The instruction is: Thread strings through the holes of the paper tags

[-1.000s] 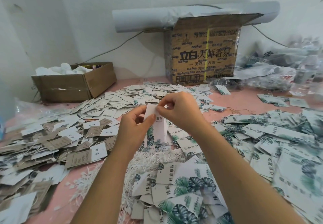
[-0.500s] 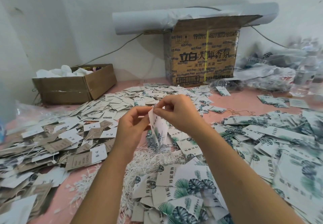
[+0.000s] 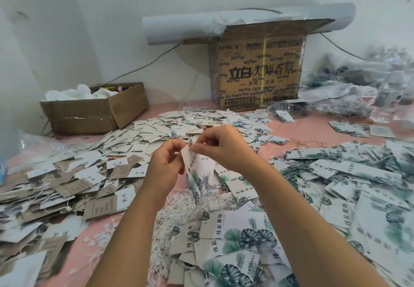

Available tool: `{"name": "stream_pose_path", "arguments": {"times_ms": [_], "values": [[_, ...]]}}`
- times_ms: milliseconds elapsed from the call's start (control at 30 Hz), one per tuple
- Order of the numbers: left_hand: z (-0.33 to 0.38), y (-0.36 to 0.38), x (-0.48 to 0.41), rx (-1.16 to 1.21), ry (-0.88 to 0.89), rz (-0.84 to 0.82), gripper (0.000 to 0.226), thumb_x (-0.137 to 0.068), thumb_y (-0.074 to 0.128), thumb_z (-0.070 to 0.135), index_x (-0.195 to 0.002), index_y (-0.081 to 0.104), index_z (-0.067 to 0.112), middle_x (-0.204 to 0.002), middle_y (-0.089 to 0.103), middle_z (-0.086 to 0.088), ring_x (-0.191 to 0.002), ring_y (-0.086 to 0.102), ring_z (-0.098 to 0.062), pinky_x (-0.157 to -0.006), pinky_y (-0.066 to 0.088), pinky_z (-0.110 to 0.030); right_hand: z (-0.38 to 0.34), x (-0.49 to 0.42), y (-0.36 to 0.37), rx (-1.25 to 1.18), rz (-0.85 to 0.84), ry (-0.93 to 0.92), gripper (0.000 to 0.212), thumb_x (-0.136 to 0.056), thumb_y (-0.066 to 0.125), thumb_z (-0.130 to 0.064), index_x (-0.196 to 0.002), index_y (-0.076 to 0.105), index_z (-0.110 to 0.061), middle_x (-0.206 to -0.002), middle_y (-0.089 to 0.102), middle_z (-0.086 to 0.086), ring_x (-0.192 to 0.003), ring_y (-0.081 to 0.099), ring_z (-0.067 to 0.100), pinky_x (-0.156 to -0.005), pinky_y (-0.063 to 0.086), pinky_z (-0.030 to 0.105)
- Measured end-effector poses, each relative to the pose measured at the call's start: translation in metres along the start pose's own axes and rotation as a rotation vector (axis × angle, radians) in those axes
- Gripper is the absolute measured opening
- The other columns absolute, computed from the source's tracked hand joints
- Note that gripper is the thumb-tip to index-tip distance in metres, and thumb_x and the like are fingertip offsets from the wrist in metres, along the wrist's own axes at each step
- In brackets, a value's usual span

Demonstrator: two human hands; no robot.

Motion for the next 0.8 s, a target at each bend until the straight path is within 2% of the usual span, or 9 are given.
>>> {"name": "stream_pose_path", "arguments": {"times_ms": [100,167,267,367,433,533,700,800], "values": [[-0.002,0.001,-0.001,-0.025,-0.024,0.061,0.024,-0.097,0.045,0.007,-0.078,0.054,0.019,-0.061,0.053,0.003,-0.049,0.042,-0.004,-0.044,0.035,-0.013,0.004,0.0,-0.004,-0.042,0.026,0.026,0.016,-0.083,0.068,-0.025,-0.077,0.069,-0.011,-0.048,0.045,-0.01,-0.04,0.033,0.001,-0.046,0.031,0.018],[-0.002,-0.001,-0.001,0.003,-0.055,0.129,0.026,-0.098,0.041,0.005,-0.079,0.053,0.018,-0.06,0.056,0.005,-0.047,0.047,0.001,-0.042,0.036,-0.011,0.007,0.0,-0.009,-0.057,0.046,0.05,0.016,-0.083,0.068,-0.025,-0.075,0.069,-0.011,-0.042,0.043,-0.013,-0.037,0.033,0.0,-0.042,0.03,0.014],[0.0,-0.006,-0.004,0.114,-0.123,0.212,0.027,-0.098,0.041,0.005,-0.079,0.054,0.02,-0.066,0.063,0.006,-0.059,0.057,-0.006,-0.048,0.043,-0.018,0.014,-0.001,-0.018,-0.045,0.088,0.102,0.019,-0.083,0.069,-0.024,-0.069,0.066,-0.012,-0.04,0.043,-0.012,-0.034,0.033,0.0,-0.037,0.029,0.011],[0.004,-0.011,-0.004,0.317,-0.149,0.221,0.025,-0.097,0.041,0.002,-0.079,0.053,0.015,-0.06,0.065,0.006,-0.054,0.059,-0.003,-0.046,0.045,-0.017,0.023,0.0,-0.026,-0.045,0.104,0.186,0.022,-0.084,0.068,-0.023,-0.064,0.062,-0.015,-0.045,0.045,-0.009,-0.032,0.033,0.0,-0.036,0.029,0.011],[0.007,-0.014,-0.004,0.424,-0.165,0.222,0.021,-0.097,0.042,0.006,-0.08,0.052,0.012,-0.058,0.065,0.005,-0.05,0.059,-0.004,-0.045,0.045,-0.014,0.028,0.001,-0.028,-0.031,0.076,0.253,0.021,-0.085,0.066,-0.022,-0.069,0.065,-0.009,-0.05,0.046,-0.004,-0.033,0.032,0.001,-0.037,0.03,0.013],[0.008,-0.017,-0.006,0.544,-0.175,0.255,0.018,-0.097,0.042,0.007,-0.082,0.051,0.009,-0.068,0.064,-0.002,-0.056,0.058,-0.01,-0.05,0.049,-0.018,0.035,0.001,-0.03,0.025,0.049,0.334,0.02,-0.088,0.063,-0.02,-0.083,0.067,-0.001,-0.055,0.048,0.0,-0.041,0.034,0.007,-0.042,0.032,0.017],[0.007,-0.021,-0.006,0.653,-0.164,0.311,0.019,-0.098,0.039,0.004,-0.084,0.049,0.011,-0.074,0.071,-0.002,-0.055,0.053,-0.006,-0.048,0.042,-0.016,0.034,0.002,-0.03,-0.011,0.036,0.356,0.015,-0.09,0.06,-0.018,-0.086,0.067,-0.005,-0.056,0.049,-0.001,-0.047,0.038,0.01,-0.047,0.034,0.02],[0.008,-0.02,-0.004,0.74,-0.181,0.315,0.022,-0.097,0.039,0.004,-0.08,0.05,0.013,-0.068,0.068,-0.001,-0.053,0.053,-0.006,-0.049,0.046,-0.016,0.029,0.001,-0.029,-0.09,0.074,0.323,0.012,-0.09,0.06,-0.017,-0.083,0.068,-0.01,-0.058,0.056,-0.001,-0.049,0.045,0.008,-0.049,0.038,0.019]]}}
Point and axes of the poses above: each hand's wrist, its own x-axis away from the middle knuckle, its own y-axis out of the palm, z = x × y, the point moved 1 cm from there along -x, towards the middle knuckle
